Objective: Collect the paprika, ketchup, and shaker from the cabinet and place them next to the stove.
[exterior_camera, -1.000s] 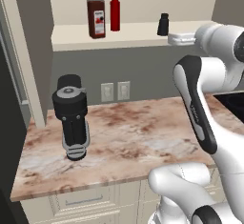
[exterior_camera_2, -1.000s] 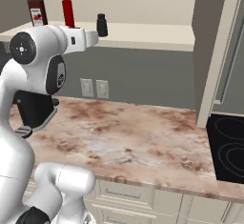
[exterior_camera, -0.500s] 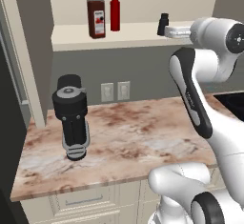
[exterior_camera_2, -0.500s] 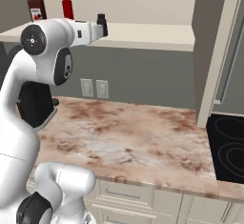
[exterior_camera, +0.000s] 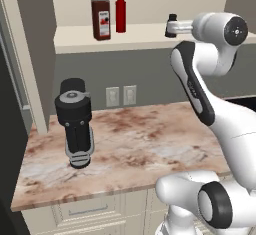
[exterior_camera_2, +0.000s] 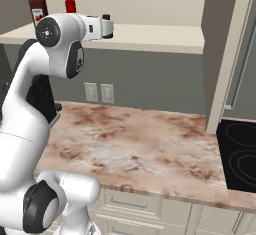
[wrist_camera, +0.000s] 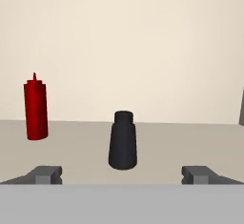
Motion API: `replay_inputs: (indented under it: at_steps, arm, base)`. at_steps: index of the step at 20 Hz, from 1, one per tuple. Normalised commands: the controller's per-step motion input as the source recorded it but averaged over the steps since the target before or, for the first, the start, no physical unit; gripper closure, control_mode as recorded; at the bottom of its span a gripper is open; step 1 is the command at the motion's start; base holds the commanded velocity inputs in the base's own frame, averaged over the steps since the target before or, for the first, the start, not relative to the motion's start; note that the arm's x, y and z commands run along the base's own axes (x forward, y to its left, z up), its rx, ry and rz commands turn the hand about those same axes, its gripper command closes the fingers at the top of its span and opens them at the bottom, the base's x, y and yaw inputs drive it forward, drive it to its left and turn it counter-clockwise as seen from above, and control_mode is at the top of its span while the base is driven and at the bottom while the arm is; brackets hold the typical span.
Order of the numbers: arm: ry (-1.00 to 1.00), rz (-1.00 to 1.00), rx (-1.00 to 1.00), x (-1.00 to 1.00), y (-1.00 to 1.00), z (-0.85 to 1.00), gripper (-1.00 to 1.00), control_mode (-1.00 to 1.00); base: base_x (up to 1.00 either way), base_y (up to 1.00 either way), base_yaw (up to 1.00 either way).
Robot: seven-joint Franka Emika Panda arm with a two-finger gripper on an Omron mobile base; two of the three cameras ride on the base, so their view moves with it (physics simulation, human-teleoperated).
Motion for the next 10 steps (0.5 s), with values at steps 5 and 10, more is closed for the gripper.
replay_inputs:
  at_steps: [5, 10]
  arm:
    - [0.07, 0.00, 0.00, 0.49, 0.00, 0.00, -1.00, -1.00]
    - [0.10, 0.00, 0.00, 0.52, 0.00, 0.00, -1.00, -1.00]
  base:
    - [0.00, 0.00, 0.00]
    - [0.00, 0.00, 0.00]
